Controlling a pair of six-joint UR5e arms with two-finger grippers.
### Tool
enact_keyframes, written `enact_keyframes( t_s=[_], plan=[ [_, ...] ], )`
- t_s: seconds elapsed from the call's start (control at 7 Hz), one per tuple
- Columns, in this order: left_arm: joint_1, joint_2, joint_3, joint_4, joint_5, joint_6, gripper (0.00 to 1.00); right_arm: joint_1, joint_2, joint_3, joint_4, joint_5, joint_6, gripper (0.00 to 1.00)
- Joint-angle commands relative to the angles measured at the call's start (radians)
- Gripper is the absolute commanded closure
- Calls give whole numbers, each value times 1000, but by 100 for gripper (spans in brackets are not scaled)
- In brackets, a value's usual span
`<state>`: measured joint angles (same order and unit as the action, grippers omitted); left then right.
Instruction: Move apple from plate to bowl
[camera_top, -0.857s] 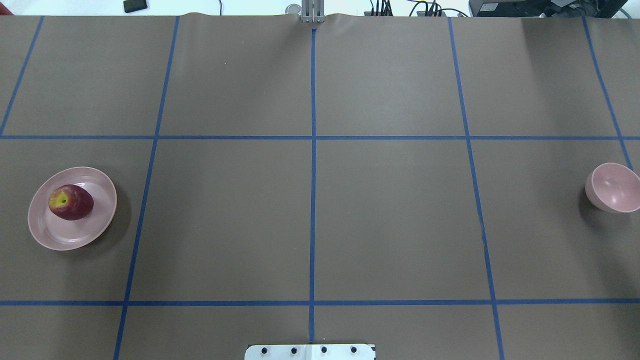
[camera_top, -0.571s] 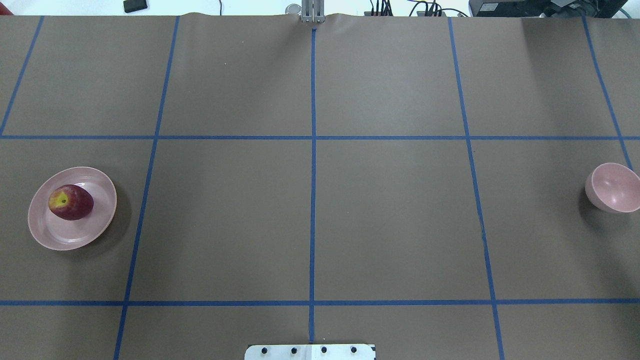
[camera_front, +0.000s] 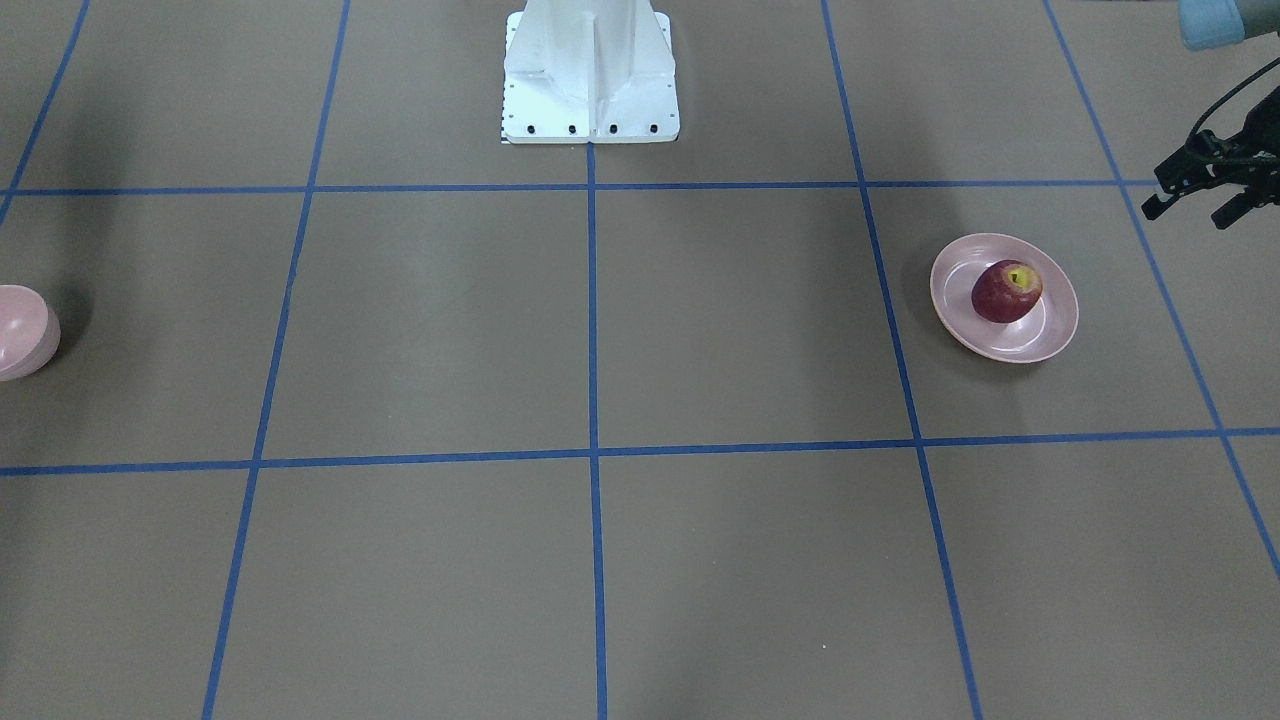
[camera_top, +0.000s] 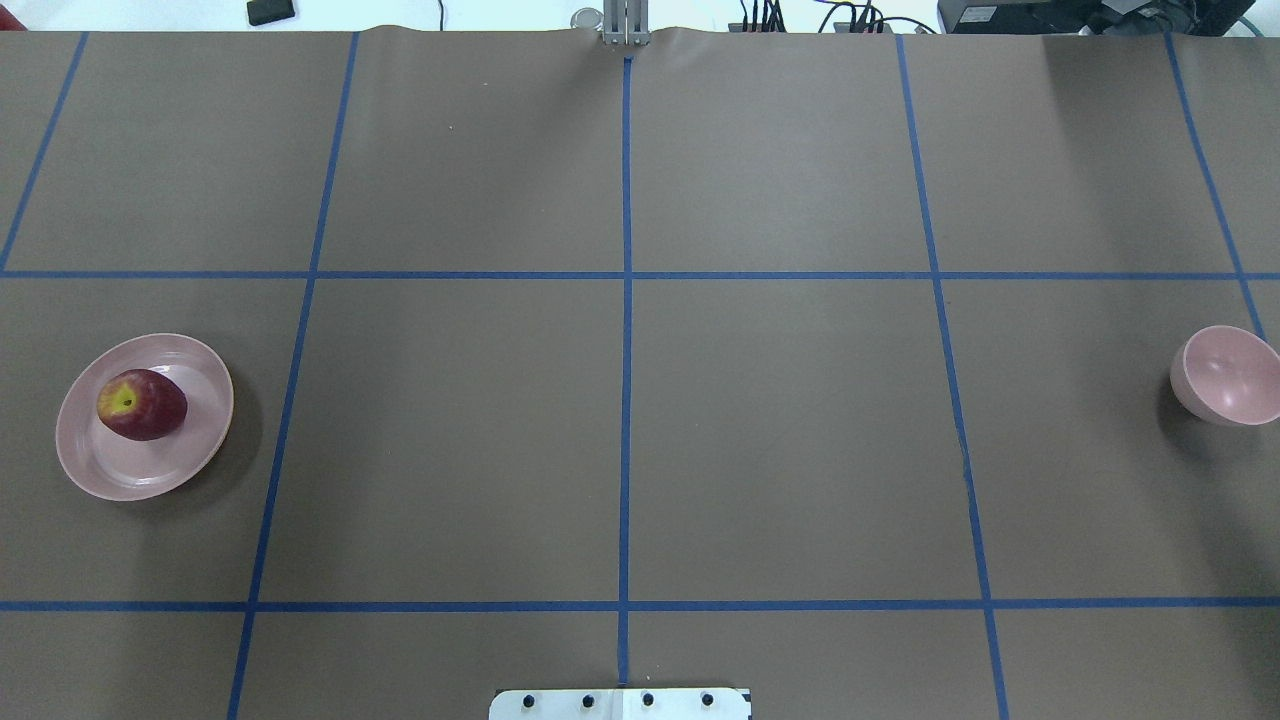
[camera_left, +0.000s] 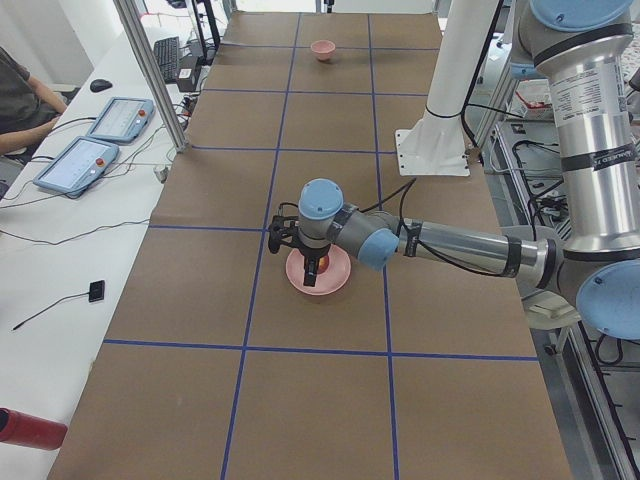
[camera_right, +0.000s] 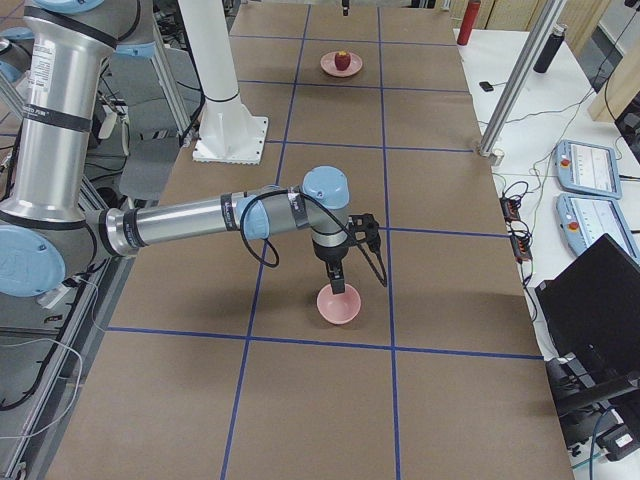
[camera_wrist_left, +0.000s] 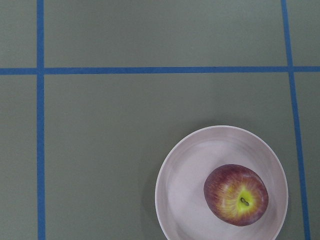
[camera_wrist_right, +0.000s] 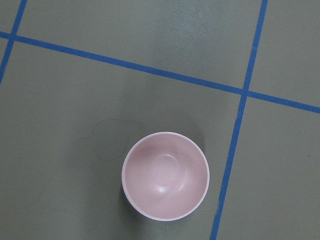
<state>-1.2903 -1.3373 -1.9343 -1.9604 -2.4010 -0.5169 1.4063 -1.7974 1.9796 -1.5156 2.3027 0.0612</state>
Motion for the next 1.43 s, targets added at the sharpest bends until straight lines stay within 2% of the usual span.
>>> enact_keyframes(
  t_s=[0.0,1.0,1.14,1.29],
  plan=[
    [0,1,1,0,2,0,1,-49,9,-62,2,-14,-1,0],
    [-1,1,0,0,2,0,1,-47,12,-54,5,-2,3,0],
    [-1,1,0,0,2,-2,1,-47,10,-65,5,-5,11,0],
    [0,1,1,0,0,-2,1,-53,59,-158,24,-5,8,0]
  ],
)
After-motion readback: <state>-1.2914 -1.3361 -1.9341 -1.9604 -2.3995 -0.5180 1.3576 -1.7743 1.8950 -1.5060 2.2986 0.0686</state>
